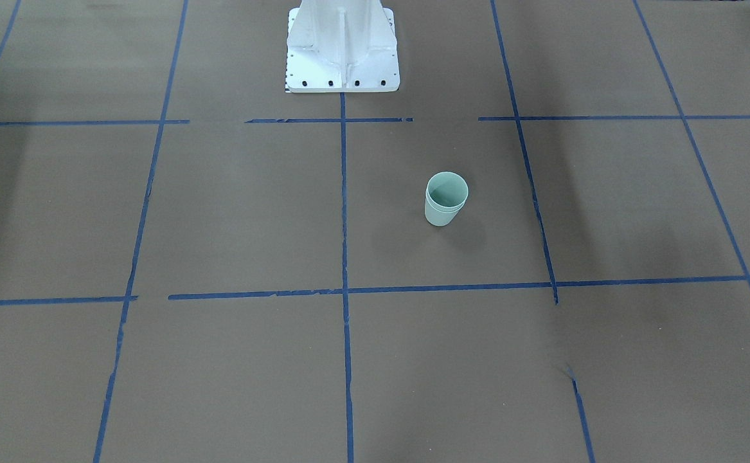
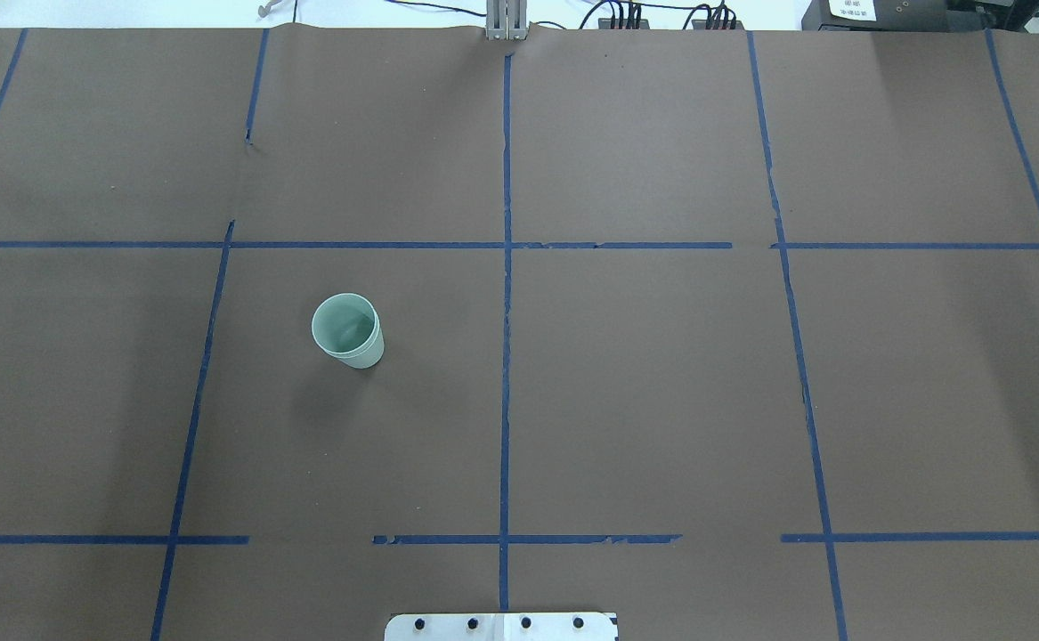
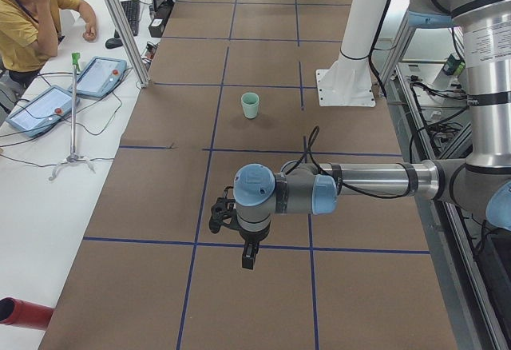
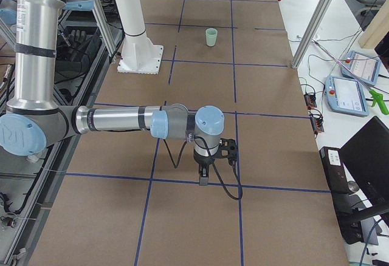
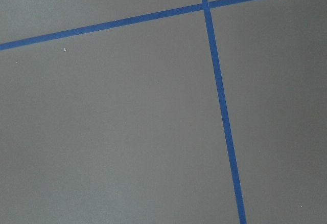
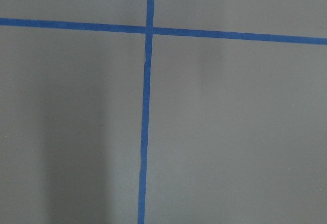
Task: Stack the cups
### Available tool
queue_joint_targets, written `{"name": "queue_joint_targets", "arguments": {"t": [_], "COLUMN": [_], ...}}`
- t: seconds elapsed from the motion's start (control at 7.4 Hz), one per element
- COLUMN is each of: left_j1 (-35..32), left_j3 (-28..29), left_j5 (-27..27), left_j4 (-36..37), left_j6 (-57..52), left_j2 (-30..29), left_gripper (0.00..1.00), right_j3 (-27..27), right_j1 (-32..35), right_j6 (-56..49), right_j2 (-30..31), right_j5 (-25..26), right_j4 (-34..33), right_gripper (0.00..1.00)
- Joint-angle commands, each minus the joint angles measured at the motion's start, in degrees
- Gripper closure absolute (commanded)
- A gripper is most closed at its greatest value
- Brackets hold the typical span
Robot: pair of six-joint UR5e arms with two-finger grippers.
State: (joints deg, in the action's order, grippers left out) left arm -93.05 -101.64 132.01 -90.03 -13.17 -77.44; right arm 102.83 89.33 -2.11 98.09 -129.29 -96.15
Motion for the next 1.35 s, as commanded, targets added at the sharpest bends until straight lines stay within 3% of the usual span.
{"name": "queue_joint_targets", "arguments": {"t": [0.0,1.22], "left_j1": [-0.03,-0.03], "left_j3": [-0.05,-1.02], "left_j5": [0.09,0.09], "left_j4": [-0.23,-0.32], "left_j6": [-0.10,-0.19], "left_j2": [0.01,-0.07], "left_gripper": [0.00,0.00], "right_j3": [0.00,0.00], "right_j1": [0.05,0.05], "right_j6": [0.00,0.00], "right_j2": [0.00,0.00], "right_j5": [0.00,0.00], "right_j4": [0.00,0.00], "right_gripper": [0.00,0.00]}}
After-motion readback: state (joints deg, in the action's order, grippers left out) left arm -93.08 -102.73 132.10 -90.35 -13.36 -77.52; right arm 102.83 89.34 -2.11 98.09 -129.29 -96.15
